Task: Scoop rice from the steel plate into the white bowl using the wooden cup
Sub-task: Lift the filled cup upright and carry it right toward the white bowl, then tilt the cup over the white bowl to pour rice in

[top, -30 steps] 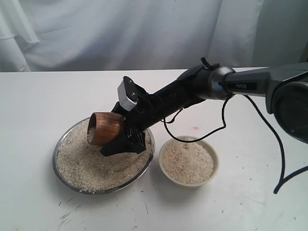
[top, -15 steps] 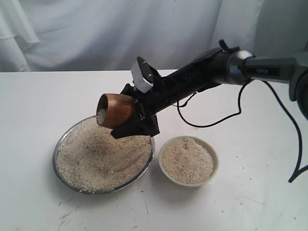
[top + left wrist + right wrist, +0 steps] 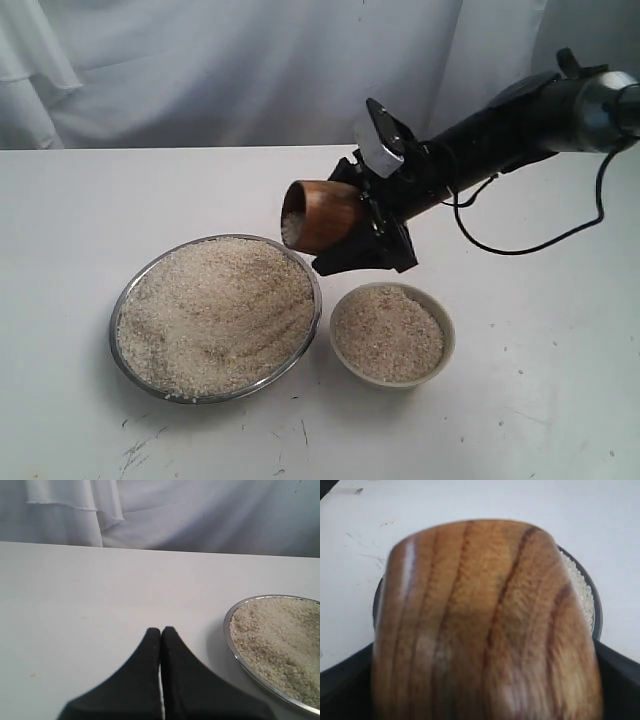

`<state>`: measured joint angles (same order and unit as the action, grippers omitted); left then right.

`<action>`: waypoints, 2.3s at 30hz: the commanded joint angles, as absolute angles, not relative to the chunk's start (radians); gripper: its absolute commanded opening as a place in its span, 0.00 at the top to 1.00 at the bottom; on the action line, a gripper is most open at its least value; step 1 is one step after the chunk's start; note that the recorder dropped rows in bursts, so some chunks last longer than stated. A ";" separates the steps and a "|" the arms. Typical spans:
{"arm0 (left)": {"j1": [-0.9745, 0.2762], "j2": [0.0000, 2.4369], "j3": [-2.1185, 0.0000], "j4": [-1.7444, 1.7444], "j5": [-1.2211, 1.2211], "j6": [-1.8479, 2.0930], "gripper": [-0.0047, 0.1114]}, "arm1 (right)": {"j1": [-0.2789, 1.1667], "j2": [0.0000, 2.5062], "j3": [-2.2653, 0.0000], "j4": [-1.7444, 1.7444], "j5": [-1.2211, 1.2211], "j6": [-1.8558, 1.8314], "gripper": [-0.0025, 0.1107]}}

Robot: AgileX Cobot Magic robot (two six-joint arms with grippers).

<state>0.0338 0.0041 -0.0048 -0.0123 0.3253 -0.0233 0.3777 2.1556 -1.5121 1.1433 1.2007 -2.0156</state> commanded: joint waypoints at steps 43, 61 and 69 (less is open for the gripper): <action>0.031 0.000 0.000 -0.012 0.319 -0.024 0.96 | 0.250 1.899 -1.225 0.722 1.081 -1.840 0.98; 0.031 0.000 0.000 -0.012 0.319 -0.024 0.96 | 0.353 1.897 -1.187 0.549 0.954 -1.704 0.98; 0.031 0.000 0.000 -0.012 0.319 -0.024 0.96 | 0.361 1.837 -1.187 0.508 0.940 -1.655 0.98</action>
<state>0.0338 0.0041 -0.0048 -0.0123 0.3253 -0.0233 0.3579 1.8631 -1.1906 0.5253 0.9462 -1.6774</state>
